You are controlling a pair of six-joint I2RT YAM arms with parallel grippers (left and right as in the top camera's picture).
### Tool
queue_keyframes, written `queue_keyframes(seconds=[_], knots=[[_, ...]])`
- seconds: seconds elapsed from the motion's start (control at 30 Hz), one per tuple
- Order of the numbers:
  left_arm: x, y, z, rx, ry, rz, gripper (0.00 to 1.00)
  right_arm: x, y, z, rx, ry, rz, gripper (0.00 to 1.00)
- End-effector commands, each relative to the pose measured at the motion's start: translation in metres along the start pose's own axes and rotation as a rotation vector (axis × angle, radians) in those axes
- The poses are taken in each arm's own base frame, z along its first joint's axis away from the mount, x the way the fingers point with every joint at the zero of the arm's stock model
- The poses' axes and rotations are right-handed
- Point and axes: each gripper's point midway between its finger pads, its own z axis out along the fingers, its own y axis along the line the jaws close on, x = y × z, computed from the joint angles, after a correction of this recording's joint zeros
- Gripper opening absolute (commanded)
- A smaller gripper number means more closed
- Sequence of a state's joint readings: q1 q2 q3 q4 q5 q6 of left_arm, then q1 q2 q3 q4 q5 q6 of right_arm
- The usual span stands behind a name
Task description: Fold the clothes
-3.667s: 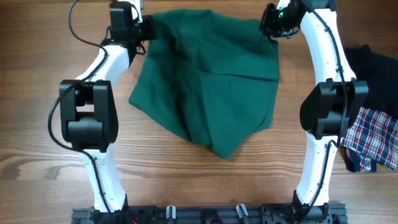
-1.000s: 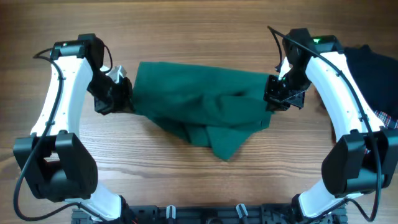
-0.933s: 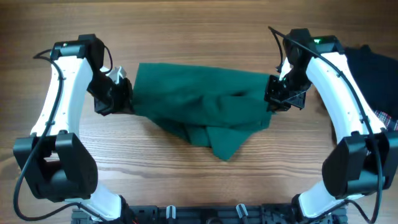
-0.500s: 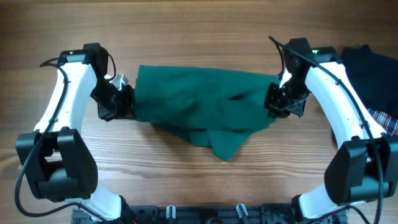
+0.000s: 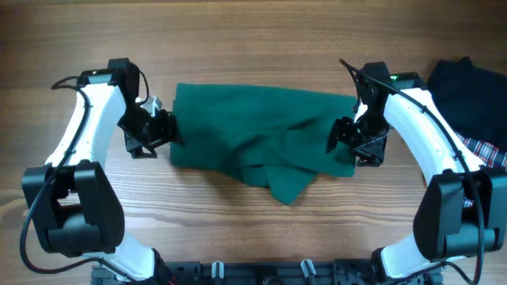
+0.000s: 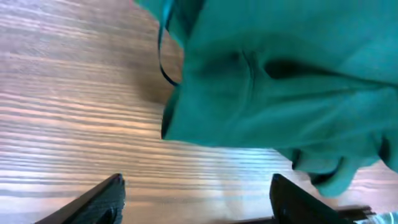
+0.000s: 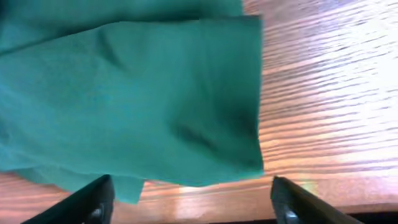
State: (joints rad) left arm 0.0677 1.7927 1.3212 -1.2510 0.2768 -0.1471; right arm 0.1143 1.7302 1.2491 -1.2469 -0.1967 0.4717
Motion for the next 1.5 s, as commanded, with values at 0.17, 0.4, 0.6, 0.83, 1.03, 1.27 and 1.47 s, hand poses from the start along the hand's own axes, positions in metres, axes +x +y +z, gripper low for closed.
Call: queue_keyframes(seconds=[0.17, 0.4, 0.6, 0.83, 1.03, 1.27, 1.47], knots=[[-0.036, -0.033, -0.072, 0.072, -0.25, 0.064, 0.44, -0.034, 0.036, -0.052, -0.135, -0.176, -0.131, 0.72], [-0.025, -0.102, -0.075, 0.23, -0.273, 0.235, 0.04, -0.018, 0.107, -0.058, -0.457, -0.16, -0.416, 0.04], [-0.014, -0.159, -0.011, 0.21, -0.162, 0.373, 0.04, 0.02, 0.159, -0.015, -0.482, -0.149, -0.603, 0.04], [-0.017, -0.178, 0.053, 0.23, -0.037, 0.406, 0.04, 0.012, 0.167, 0.028, -0.415, -0.105, -0.583, 0.04], [-0.005, -0.172, 0.075, 0.193, 0.043, 0.39, 0.04, 0.0, 0.152, 0.062, -0.313, -0.063, -0.516, 0.04], [0.004, -0.148, 0.097, 0.139, 0.082, 0.33, 0.04, -0.021, 0.113, 0.085, -0.082, -0.098, -0.363, 0.04], [0.002, -0.11, 0.112, -0.034, 0.061, 0.27, 0.04, -0.033, 0.06, 0.081, 0.157, -0.14, -0.202, 0.04]])
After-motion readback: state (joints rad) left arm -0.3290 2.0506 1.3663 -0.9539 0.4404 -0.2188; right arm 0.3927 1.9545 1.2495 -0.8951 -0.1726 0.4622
